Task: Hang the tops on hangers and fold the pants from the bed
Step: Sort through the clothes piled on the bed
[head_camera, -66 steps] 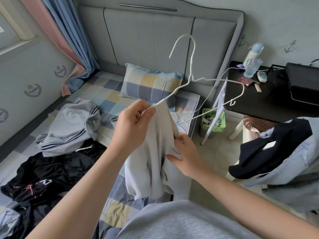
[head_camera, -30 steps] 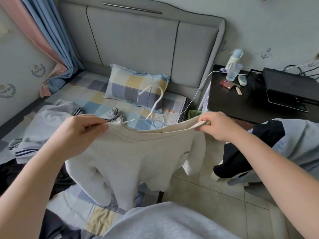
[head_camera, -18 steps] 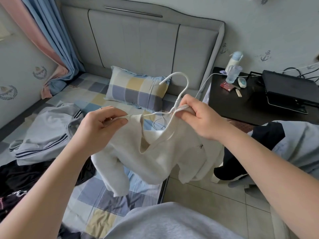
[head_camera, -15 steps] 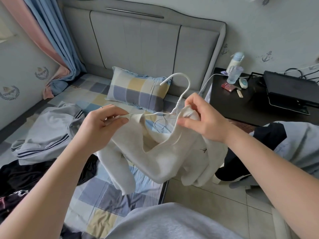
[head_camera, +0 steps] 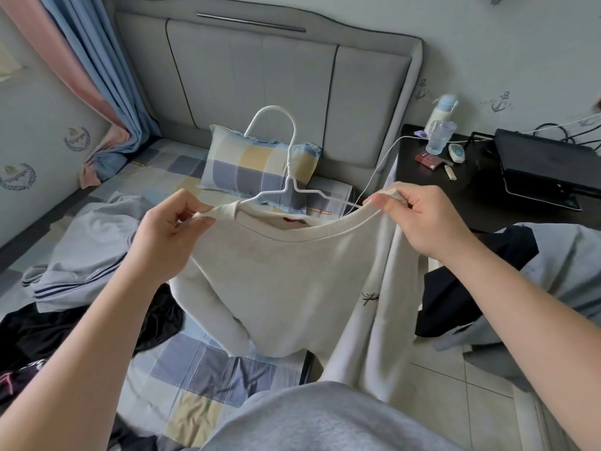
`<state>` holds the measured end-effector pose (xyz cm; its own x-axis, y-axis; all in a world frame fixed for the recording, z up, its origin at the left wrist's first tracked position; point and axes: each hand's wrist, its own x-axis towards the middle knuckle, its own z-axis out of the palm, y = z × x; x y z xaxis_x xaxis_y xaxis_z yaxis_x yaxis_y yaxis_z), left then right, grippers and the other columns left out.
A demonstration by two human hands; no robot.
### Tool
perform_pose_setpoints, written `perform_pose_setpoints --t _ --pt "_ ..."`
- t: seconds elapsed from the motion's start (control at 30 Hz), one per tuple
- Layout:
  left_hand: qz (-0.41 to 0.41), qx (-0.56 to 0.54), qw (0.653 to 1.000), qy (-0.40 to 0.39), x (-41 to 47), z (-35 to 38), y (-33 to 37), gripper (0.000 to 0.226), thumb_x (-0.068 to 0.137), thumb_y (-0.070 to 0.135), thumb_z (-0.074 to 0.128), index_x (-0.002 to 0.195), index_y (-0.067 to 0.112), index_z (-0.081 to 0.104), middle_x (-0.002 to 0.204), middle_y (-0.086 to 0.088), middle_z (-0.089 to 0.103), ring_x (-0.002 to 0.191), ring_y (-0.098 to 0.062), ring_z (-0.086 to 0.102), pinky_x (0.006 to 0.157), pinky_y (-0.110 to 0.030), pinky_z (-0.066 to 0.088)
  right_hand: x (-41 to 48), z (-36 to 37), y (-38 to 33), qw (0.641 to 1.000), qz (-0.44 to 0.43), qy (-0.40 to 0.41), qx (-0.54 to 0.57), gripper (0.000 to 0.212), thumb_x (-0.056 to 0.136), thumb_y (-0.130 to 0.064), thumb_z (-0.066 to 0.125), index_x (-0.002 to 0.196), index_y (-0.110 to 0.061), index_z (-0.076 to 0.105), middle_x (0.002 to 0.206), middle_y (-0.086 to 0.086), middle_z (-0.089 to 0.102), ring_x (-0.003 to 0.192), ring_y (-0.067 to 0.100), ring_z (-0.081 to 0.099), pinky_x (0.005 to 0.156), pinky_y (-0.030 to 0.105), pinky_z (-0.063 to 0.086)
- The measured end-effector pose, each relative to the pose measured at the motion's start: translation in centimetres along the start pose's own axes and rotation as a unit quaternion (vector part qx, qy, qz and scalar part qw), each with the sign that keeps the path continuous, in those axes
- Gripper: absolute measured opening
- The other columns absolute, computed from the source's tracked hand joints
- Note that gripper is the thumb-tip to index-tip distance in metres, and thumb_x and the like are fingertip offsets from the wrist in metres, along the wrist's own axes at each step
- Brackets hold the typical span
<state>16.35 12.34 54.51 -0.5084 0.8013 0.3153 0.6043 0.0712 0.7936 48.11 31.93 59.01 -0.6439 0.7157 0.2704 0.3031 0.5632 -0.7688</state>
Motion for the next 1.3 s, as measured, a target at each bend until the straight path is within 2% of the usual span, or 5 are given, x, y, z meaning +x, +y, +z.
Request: perform_pose_setpoints --t 0.2,0.4,0.77,1.03,1.3 --pt "0.027 0.049 0.998 0.002 0.1 0.1 0.9 0.036 0.092 0.013 0.069 0.078 0.044 0.055 0.073 -0.001 0.055 0.060 -0.006 0.042 0.056 -0.019 0.037 -0.7 0.0 -2.9 0.993 -0.081 0.065 0.053 0.019 0.102 -0.025 0.056 0.097 -0.023 0.074 0.075 -0.012 0.069 0.066 0.002 0.056 0.066 0.020 0.040" --pt "0.049 -0.046 0.994 0.089 0.4 -0.8 2.2 0.016 0.086 0.021 0.066 0.080 0.033 0.058 0.071 0.016 0.060 0.062 -0.005 0.048 0.057 -0.020 0.038 -2.0 -0.5 -3.2 0.976 -0.105 -0.163 0.103 0.025 0.094 -0.033 0.057 0.105 -0.022 0.076 0.155 -0.006 0.043 0.149 0.011 0.030 0.120 0.025 0.024" --pt "0.069 -0.051 0.994 0.075 0.3 -0.6 3.6 0.019 0.082 0.021 0.068 0.080 0.039 0.061 0.078 0.016 0.064 0.072 -0.008 0.055 0.069 -0.024 0.044 -2.5 -0.1 0.4 0.995 0.003 -0.093 0.025 0.028 0.095 -0.064 0.048 0.103 -0.047 0.069 0.061 0.006 0.052 0.053 0.024 0.043 0.055 0.036 0.038" --pt "0.026 -0.022 0.999 -0.010 0.6 -2.1 1.4 0.019 0.088 0.016 0.076 0.087 0.034 0.072 0.086 -0.009 0.067 0.069 -0.034 0.055 0.069 -0.038 0.047 -1.6 -0.7 -0.2 0.995 0.000 0.031 0.094 0.014 0.084 -0.038 0.068 0.076 -0.029 0.075 0.050 -0.013 0.045 0.050 0.003 0.036 0.051 0.013 0.032" --pt "0.014 0.028 0.999 -0.027 0.4 -0.9 0.2 0.026 0.097 0.018 0.064 0.095 0.044 0.065 0.092 0.021 0.069 0.083 0.002 0.062 0.076 -0.026 0.049 -2.1 -1.4 0.3 0.996 -0.021 0.071 0.057 0.021 0.090 -0.030 0.061 0.080 -0.014 0.070 0.054 0.003 0.045 0.051 0.004 0.037 0.052 0.014 0.032"
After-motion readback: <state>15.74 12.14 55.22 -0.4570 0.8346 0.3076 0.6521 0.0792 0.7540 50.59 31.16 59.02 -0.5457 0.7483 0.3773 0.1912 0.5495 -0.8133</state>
